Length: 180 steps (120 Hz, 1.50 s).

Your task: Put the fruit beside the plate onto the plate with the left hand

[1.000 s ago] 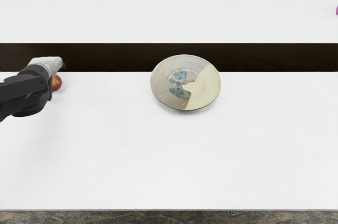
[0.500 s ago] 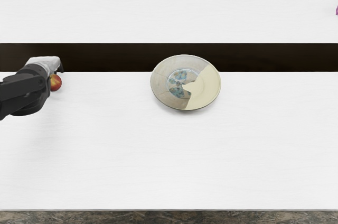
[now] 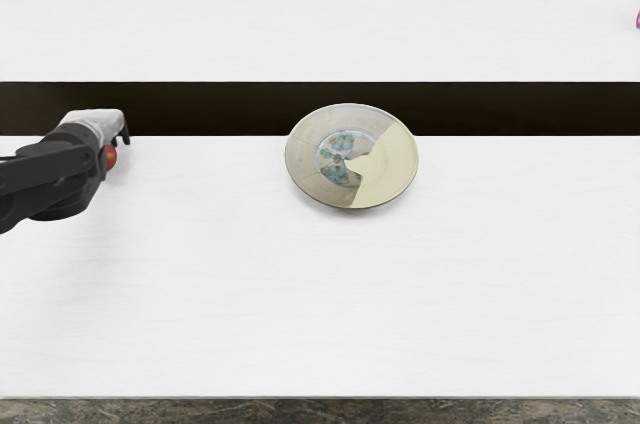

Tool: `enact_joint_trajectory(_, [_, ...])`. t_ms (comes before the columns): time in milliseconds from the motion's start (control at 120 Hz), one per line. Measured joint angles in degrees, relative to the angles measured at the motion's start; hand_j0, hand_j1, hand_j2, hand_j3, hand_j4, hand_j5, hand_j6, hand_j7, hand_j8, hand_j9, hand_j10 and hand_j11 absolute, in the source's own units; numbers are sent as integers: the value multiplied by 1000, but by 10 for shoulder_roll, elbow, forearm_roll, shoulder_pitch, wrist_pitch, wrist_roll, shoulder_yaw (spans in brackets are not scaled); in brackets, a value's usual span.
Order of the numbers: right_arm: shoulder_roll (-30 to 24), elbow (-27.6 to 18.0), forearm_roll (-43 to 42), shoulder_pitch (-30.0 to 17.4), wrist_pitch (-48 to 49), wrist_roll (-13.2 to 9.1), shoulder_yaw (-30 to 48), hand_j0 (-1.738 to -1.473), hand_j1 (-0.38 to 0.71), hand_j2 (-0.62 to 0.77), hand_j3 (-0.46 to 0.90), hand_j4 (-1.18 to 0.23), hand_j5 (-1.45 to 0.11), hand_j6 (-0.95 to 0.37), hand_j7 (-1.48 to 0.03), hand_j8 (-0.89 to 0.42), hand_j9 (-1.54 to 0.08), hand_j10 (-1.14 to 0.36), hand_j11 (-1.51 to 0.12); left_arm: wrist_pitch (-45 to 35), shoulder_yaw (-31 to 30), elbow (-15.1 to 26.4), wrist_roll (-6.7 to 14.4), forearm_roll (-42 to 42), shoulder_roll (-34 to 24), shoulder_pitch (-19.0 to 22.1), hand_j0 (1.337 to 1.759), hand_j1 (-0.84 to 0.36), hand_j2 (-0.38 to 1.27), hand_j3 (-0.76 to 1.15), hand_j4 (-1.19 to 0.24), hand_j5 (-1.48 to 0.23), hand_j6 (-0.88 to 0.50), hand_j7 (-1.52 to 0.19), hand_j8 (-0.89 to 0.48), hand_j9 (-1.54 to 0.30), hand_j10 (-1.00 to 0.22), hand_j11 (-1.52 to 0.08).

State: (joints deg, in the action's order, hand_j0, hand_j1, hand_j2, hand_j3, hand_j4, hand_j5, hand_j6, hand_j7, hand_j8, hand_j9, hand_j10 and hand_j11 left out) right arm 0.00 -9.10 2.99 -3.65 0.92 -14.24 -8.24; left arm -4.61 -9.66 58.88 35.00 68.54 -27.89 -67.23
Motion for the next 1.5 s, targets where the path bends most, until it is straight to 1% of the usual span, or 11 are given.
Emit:
enact_joint_trajectory(125, [0,0,0,0,0,0,0,-1658,-349,0,0,0,0,0,0,0,0,0,0,0,-1,4,0,-1,-2,0,1655,-253,105,13,-508,-658,-509,-658,-509,-658,-508,-658])
enact_joint_trajectory(283, [0,0,0,0,0,0,0,-1658,-349,0,0,0,0,0,0,0,0,0,0,4,-2,8,1,1,-3,0,1653,-278,125,12,-597,-755,-541,-757,-458,-771,-598,-769])
enact_joint_trajectory(458, [0,0,0,0,0,0,1,-1658,-349,0,0,0,0,0,0,0,0,0,0,9,-1,9,1,-1,-2,-2,1669,-270,193,-148,-673,-883,-523,-885,-430,-895,-583,-893])
enact_joint_trajectory(525, [0,0,0,0,0,0,1,-1658,-349,0,0,0,0,0,0,0,0,0,0,12,0,9,0,-3,-7,-2,1630,-269,192,-180,-692,-908,-512,-912,-433,-923,-603,-924])
enact_joint_trajectory(558, [0,0,0,0,0,0,1,-1658,-349,0,0,0,0,0,0,0,0,0,0,14,1,9,0,-4,-9,-3,1619,-268,232,-287,-699,-920,-518,-924,-448,-936,-622,-938])
enact_joint_trajectory(708, [0,1,0,0,0,0,1,-1658,-349,0,0,0,0,0,0,0,0,0,0,19,5,13,0,-9,-23,-22,1636,-250,293,-138,-717,-982,-543,-978,-469,-982,-660,-985])
enact_joint_trajectory(750, [0,1,0,0,0,0,1,-1658,-349,0,0,0,0,0,0,0,0,0,0,19,6,17,0,-12,-23,-33,1638,-225,186,-112,-720,-991,-539,-989,-469,-991,-658,-993])
enact_joint_trajectory(933, [0,1,0,0,0,0,1,-1658,-349,0,0,0,0,0,0,0,0,0,0,40,7,24,0,-45,-6,-85,1647,-286,323,-46,-720,-1020,-503,-1008,-440,-1001,-638,-1002])
enact_joint_trajectory(992, [0,1,0,0,0,0,1,-1658,-349,0,0,0,0,0,0,0,0,0,0,52,7,25,0,-60,-1,-97,1649,-325,425,-34,-715,-1032,-482,-1013,-433,-1002,-630,-1002])
enact_joint_trajectory(1108, [0,1,0,0,0,0,1,-1658,-349,0,0,0,0,0,0,0,0,0,0,81,8,28,0,-92,17,-130,1652,-338,426,-19,-715,-1032,-475,-1006,-435,-997,-627,-997])
enact_joint_trajectory(1500, [0,1,0,0,0,0,1,-1658,-349,0,0,0,0,0,0,0,0,0,0,167,101,29,0,-124,81,-139,1655,-362,482,-3,-704,-1029,-482,-993,-427,-981,-626,-987])
